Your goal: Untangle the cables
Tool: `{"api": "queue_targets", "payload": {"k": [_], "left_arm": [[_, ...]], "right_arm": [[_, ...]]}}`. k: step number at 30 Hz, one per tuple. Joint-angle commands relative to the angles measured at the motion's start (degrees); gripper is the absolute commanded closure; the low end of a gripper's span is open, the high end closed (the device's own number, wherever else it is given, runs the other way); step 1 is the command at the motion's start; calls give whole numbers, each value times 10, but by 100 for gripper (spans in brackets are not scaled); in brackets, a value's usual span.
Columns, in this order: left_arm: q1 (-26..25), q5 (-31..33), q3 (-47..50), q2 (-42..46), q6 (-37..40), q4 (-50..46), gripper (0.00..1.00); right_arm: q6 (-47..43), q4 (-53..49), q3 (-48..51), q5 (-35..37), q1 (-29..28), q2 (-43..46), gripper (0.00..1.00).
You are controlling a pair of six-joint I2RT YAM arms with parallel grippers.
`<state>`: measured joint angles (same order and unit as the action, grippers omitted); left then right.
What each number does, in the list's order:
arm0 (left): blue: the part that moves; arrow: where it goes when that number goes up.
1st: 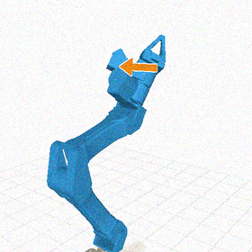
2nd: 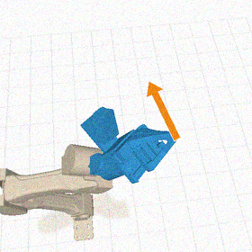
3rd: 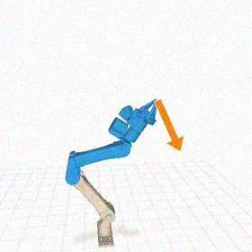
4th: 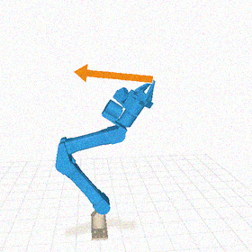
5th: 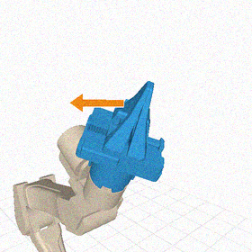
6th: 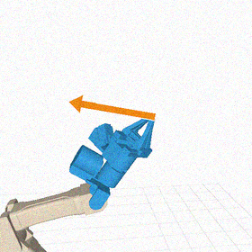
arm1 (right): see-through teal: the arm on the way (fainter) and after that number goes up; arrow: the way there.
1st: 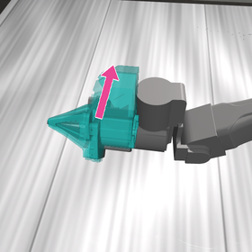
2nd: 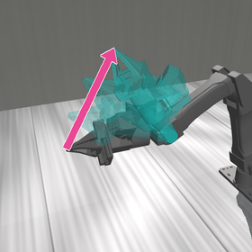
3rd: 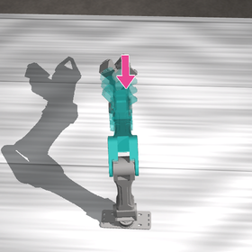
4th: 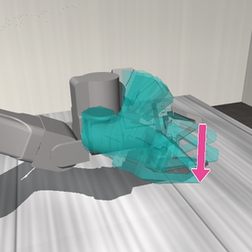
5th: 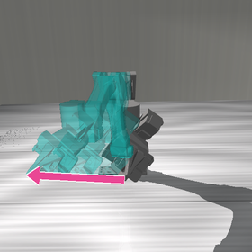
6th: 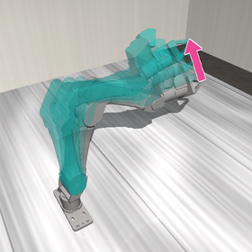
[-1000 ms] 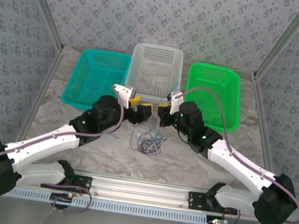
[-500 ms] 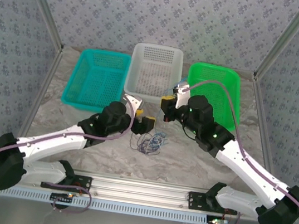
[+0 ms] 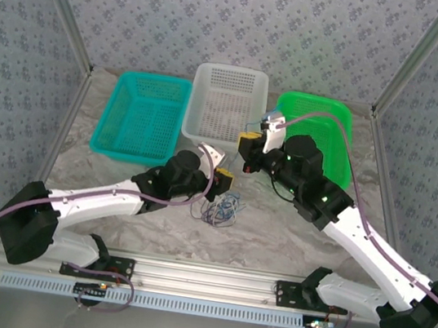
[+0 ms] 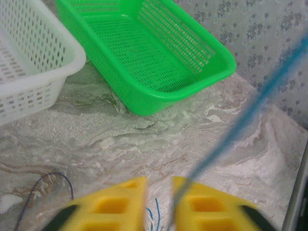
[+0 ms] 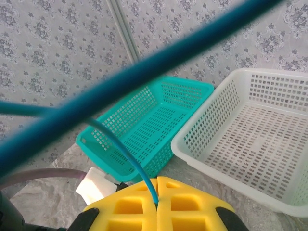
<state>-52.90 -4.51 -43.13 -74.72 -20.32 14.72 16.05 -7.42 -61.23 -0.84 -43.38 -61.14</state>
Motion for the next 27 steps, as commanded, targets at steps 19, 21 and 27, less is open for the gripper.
{"api": "queue_targets", "payload": {"k": [19,21,27], "left_arm": [[9,32,-224,38,32,-85,100],[12,27,-232,36,17,-89,100],[18,29,-228,37,-12,-92,100]], "right_arm": [[10,-59,101,21,63,115,9],[4,-55,124,32,63,140,8],[-4,-107,155,43,64,172,9]]}}
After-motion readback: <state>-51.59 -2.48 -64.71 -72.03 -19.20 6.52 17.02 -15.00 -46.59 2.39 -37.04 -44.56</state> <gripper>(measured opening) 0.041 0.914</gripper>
